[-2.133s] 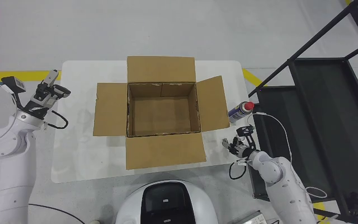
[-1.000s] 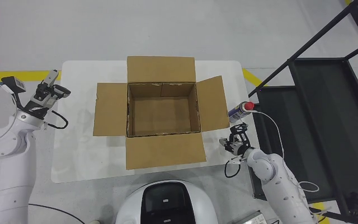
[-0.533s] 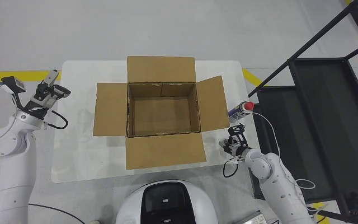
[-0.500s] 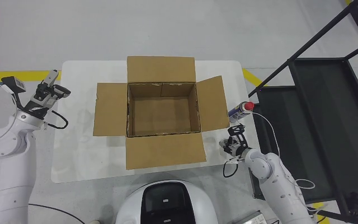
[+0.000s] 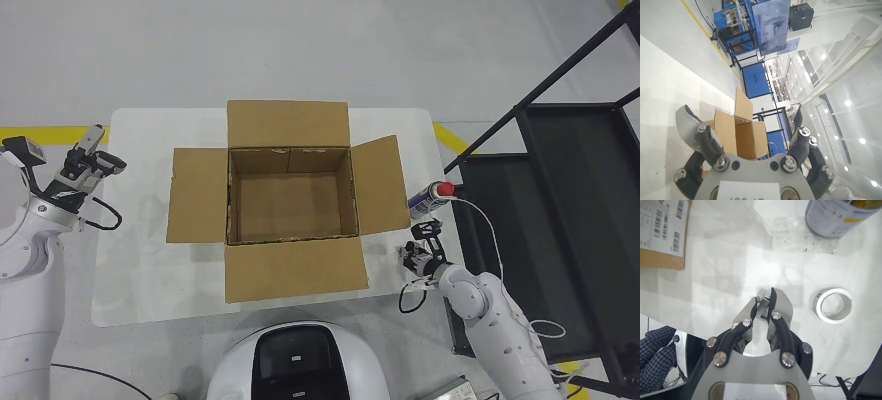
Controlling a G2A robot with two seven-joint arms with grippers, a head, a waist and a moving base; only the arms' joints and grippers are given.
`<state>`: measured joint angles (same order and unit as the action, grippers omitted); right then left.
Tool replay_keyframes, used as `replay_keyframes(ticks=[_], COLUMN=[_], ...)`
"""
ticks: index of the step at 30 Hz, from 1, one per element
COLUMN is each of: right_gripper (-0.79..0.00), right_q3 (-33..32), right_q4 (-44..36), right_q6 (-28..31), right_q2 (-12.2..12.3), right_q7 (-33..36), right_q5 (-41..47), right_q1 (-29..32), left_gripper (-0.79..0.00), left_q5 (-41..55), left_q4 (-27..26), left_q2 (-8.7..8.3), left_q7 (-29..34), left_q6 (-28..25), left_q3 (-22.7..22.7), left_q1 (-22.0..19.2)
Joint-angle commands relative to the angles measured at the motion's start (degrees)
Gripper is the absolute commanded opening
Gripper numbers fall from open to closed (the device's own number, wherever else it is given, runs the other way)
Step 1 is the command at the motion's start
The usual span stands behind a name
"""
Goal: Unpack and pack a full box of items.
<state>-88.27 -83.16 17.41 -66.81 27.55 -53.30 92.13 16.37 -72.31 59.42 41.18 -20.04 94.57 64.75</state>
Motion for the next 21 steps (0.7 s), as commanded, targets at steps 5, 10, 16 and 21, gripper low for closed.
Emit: replay_keyframes(ticks=[5,10,16,21], right_gripper=[-0.785,-0.785,0.000,-0.028], right_q3=[-4.6,-5.6,-3.1,0.0], right_q4=[-6.1,-7.8,-7.1,-5.6], right_q6=[1.3,2.0,1.3,-2.0], right_q2=[0.6,0.9,0.9,0.8], right_q7=[-0.5,0.5,0.2,-1.1], right_q5=[4.3,5.1,0.7,-6.7], right_q1=[4.5,5.8,4.4,2.4], left_gripper=[0.000,0.000,0.000,0.000], left_q5=[0.0,0.0,0.0,0.0], left_q4=[0.0,0.0,0.0,0.0], left_q2=[0.00,0.00,0.00,0.00], left_q7=[0.0,0.0,0.0,0.0], left_q6=[0.0,0.0,0.0,0.0], left_q3=[0.0,0.0,0.0,0.0], left_q1=[0.0,0.0,0.0,0.0])
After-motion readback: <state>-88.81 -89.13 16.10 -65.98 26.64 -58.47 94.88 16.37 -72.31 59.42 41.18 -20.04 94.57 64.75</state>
